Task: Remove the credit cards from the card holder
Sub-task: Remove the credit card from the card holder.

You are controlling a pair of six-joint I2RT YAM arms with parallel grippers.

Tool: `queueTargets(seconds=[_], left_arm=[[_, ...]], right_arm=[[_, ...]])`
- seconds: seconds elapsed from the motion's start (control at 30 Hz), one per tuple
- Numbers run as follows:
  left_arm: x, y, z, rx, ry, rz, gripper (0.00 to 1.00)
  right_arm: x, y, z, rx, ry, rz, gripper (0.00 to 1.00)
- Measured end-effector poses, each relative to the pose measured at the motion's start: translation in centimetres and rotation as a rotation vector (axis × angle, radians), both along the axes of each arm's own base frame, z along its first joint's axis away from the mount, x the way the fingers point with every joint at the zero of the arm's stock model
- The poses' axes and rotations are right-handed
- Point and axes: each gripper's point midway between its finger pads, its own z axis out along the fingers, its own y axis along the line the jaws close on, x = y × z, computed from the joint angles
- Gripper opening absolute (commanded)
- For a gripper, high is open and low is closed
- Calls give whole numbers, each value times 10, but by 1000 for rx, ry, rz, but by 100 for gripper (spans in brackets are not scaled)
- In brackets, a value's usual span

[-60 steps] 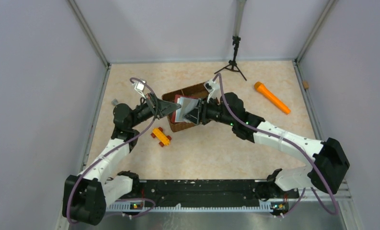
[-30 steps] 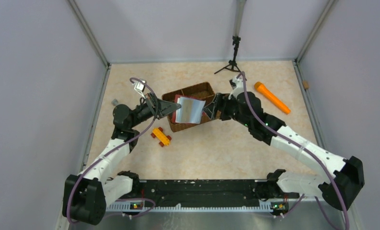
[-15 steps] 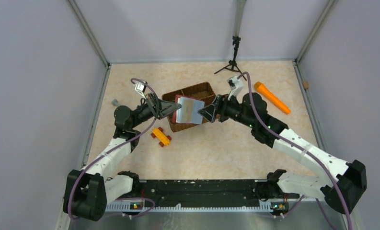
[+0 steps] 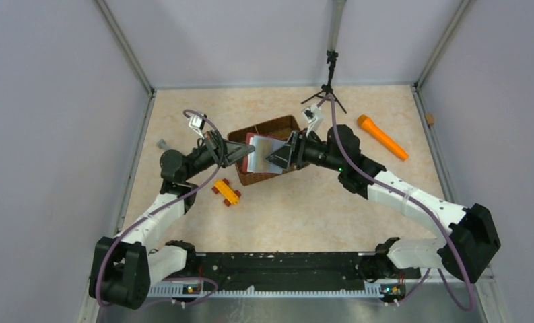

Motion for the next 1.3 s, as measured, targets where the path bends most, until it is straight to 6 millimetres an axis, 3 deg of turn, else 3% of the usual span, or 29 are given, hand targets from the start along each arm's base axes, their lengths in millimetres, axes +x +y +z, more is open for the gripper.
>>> queueTargets(seconds=[0.27, 0.43, 0.63, 0.8, 1.1, 1.3], left_arm=[[-2, -3, -1, -2, 4, -13, 0], [-3, -4, 0, -5, 0, -17, 0], [-4, -4, 3, -10, -17, -17, 20], [-6, -4, -2, -4, -12, -19, 32], [-6, -3, -1, -3, -17, -13, 35], [-5, -4, -1, 0, -27, -5, 53]], right_arm=[[-1, 8, 15, 60, -4, 34, 51], [-1, 13, 15, 77, 16, 48, 42], [1, 14, 18, 108, 60, 41, 28], [-3, 18, 25, 146, 76, 66, 27], [2, 31, 19, 125, 109, 75, 27], [3, 35, 15, 100, 117, 63, 27]])
